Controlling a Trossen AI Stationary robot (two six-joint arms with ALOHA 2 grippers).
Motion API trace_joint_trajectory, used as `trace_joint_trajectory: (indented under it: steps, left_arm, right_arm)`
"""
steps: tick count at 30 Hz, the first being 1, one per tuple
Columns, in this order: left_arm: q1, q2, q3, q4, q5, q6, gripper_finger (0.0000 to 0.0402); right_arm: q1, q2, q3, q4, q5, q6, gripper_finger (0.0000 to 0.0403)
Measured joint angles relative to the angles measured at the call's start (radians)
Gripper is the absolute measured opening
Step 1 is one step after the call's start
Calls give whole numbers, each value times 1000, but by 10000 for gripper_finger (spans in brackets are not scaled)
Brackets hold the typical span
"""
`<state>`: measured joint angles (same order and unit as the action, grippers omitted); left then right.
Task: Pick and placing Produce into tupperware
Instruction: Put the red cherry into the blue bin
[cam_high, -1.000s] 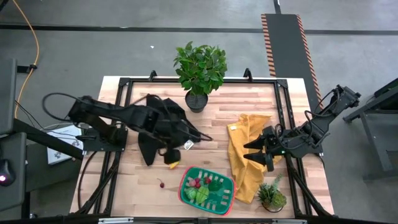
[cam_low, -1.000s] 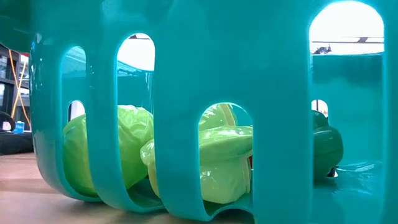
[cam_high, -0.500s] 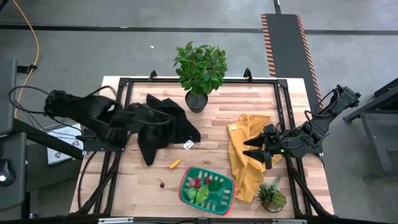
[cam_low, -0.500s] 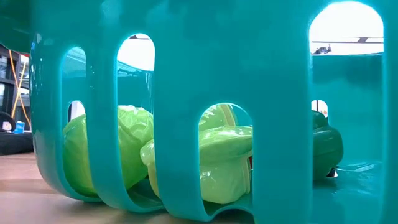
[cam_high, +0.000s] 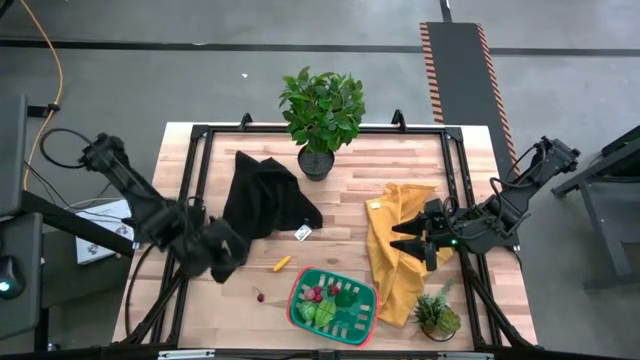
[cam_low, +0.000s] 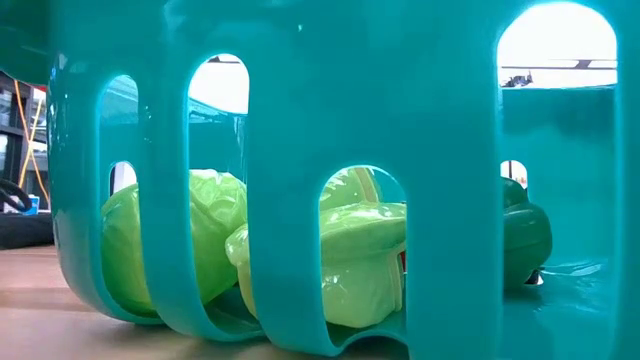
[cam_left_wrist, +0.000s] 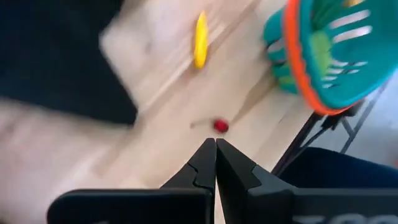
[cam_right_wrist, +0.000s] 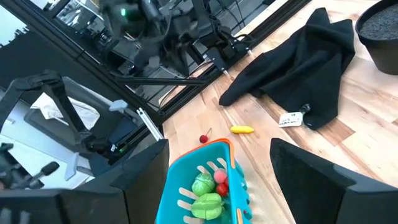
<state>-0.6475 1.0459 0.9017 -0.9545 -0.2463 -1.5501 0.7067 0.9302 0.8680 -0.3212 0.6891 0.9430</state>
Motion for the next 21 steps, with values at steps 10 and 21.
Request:
trace_joint_trajectory:
  steps: [10, 21]
  left_arm:
    - [-214, 161, -40, 23, -56, -366, 0]
    - [-322, 327, -40, 171, -186, -488, 0]
  right_arm:
    - [0, 0, 0, -13, 0, -6, 270]
    - [0, 0, 0, -36, -4, 22, 270]
